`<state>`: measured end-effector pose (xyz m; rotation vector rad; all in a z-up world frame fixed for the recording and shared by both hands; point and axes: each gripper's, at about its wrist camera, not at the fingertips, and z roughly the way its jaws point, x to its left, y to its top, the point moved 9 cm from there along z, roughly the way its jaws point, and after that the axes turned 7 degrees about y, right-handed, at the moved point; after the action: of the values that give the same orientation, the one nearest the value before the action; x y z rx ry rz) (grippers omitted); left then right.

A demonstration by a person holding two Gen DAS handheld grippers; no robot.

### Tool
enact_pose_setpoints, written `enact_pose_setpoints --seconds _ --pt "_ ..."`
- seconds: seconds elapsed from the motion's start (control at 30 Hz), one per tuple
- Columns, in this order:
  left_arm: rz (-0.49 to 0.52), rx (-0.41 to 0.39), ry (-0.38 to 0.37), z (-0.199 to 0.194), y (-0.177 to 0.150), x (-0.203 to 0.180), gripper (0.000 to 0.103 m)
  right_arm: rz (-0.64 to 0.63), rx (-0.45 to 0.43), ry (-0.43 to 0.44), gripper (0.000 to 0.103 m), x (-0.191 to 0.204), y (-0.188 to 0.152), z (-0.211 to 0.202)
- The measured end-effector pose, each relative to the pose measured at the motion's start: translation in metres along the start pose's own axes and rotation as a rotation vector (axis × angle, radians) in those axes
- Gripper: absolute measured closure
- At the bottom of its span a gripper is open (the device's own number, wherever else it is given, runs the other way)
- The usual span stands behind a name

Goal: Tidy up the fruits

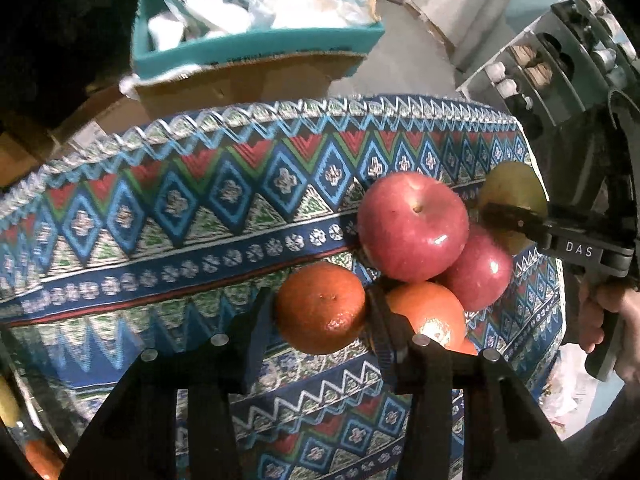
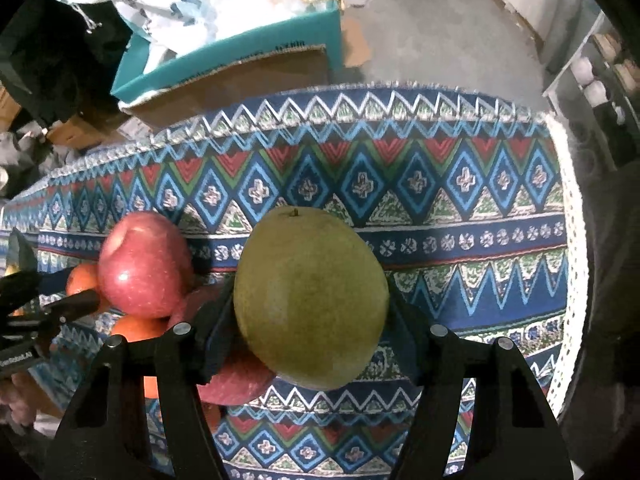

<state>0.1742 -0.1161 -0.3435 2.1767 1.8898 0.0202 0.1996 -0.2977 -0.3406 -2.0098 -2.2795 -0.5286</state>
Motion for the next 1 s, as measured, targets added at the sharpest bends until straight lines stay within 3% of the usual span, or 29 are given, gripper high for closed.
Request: enact_pose_setpoints --seconds 0.47,1.0 --pt "0.023 -0.142 0.054 -0.073 -0.007 0.006 0.056 -0.112 -0.096 0.009 0.035 0.043 -0.01 -0.054" --pt "0.045 -0.289 0.064 -0.147 -0.028 -0.003 0.056 -0.188 -0.216 0.059 0.035 0.094 -0.028 -0.12"
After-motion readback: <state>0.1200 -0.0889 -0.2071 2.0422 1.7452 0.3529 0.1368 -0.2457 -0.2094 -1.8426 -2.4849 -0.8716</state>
